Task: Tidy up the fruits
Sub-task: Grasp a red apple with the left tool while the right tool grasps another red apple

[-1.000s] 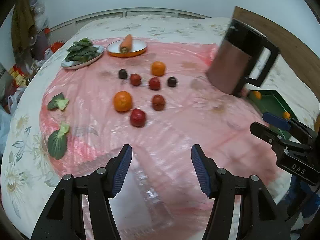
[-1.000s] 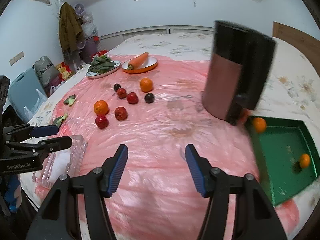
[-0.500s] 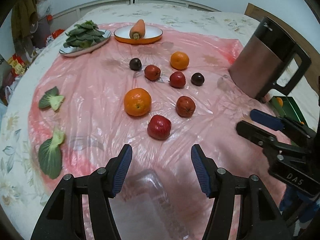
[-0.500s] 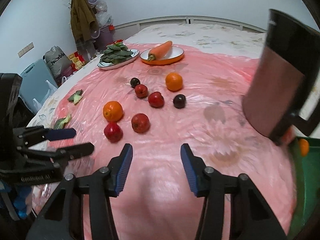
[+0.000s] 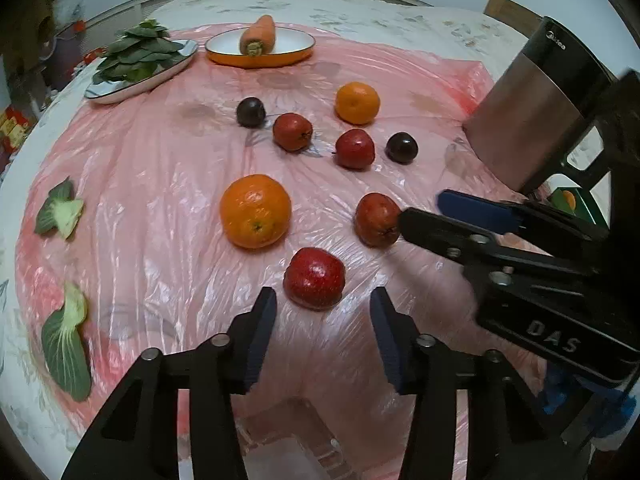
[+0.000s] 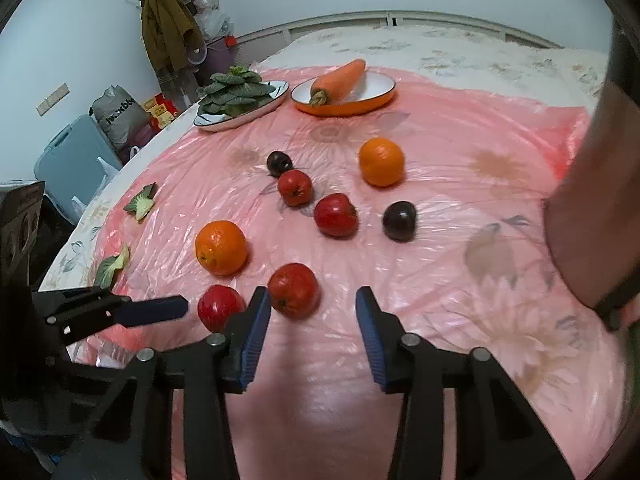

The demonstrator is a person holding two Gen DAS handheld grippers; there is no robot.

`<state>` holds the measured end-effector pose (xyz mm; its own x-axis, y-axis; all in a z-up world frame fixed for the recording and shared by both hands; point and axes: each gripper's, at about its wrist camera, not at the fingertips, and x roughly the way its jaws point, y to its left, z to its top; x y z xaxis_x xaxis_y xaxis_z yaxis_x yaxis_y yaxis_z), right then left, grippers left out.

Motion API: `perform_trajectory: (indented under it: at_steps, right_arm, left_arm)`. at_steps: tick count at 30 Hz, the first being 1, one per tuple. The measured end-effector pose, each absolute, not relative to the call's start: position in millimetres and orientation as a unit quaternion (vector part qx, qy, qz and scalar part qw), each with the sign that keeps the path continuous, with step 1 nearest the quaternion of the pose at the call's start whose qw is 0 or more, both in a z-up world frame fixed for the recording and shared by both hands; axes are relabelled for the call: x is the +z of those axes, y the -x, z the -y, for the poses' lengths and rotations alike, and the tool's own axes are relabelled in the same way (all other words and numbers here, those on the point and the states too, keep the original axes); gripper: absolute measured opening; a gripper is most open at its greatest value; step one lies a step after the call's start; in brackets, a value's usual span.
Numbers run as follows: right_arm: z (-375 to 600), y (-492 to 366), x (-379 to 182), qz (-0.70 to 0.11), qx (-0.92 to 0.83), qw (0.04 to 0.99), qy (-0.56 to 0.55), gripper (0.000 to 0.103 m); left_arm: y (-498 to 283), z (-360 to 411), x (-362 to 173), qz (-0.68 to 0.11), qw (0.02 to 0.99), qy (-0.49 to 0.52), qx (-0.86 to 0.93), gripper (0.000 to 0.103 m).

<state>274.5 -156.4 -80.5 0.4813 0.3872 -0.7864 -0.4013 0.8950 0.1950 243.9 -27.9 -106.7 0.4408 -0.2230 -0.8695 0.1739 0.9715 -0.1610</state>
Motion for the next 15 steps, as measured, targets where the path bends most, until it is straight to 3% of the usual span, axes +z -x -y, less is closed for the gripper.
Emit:
perform_trajectory:
  at_steps: [9, 12, 15]
  right_arm:
    - [138.9, -286.8, -96.7, -0.470, 0.245, 0.848, 0.005, 0.055]
    - [135.1, -289.5, -100.8, -0.474, 0.246, 0.845, 0.009, 0.052]
    - [133.6, -292.3, -104.5, -0.479, 0.246, 0.842, 0.008, 0.043]
  left_arm:
    - [-253.9, 26.5, -110.4, -0.518, 0.845, 0.019, -0.135, 0.036]
    - [-255.8, 25.9, -112.8, -0.519, 0.844, 0.016, -0.137, 0.035]
    - [-256.8, 23.5, -114.3, -0.520, 0.843, 0.016, -0.137, 0.034]
